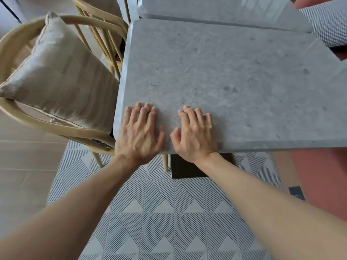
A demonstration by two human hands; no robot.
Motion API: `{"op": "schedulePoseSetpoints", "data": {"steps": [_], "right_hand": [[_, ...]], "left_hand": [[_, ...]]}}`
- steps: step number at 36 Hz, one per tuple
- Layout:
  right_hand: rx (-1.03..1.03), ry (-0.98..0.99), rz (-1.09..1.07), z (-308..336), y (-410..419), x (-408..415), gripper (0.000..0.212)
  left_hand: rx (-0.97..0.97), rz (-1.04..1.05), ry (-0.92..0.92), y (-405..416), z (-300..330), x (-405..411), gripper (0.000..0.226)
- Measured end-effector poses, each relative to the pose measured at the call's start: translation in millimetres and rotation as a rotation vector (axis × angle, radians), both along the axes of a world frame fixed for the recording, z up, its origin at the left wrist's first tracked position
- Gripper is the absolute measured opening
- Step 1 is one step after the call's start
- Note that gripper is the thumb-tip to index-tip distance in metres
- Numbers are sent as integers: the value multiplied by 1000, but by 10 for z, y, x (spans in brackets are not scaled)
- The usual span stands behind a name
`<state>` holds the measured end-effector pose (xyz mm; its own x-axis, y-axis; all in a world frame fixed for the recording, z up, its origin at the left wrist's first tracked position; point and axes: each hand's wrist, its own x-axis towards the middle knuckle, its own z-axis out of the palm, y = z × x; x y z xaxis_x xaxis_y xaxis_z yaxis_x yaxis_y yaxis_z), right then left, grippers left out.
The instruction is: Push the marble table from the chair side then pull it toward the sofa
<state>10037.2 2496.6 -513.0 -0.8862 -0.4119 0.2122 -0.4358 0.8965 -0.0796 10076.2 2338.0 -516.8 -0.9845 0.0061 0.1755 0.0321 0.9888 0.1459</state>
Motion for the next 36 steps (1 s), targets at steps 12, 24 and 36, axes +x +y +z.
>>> {"op": "schedulePoseSetpoints", "data": {"steps": [12,24,36], "right_hand": [[11,20,-15,-11,-118,-100,51],[29,40,-18,-20,-195,-185,50],[32,54,-13,-61,-234,-237,51]], "left_hand": [[-7,-23,20,-118,8,-125,62],[-21,-36,58,-211,-37,-235,60],[-30,-23,88,-273,-70,-283,62]]}}
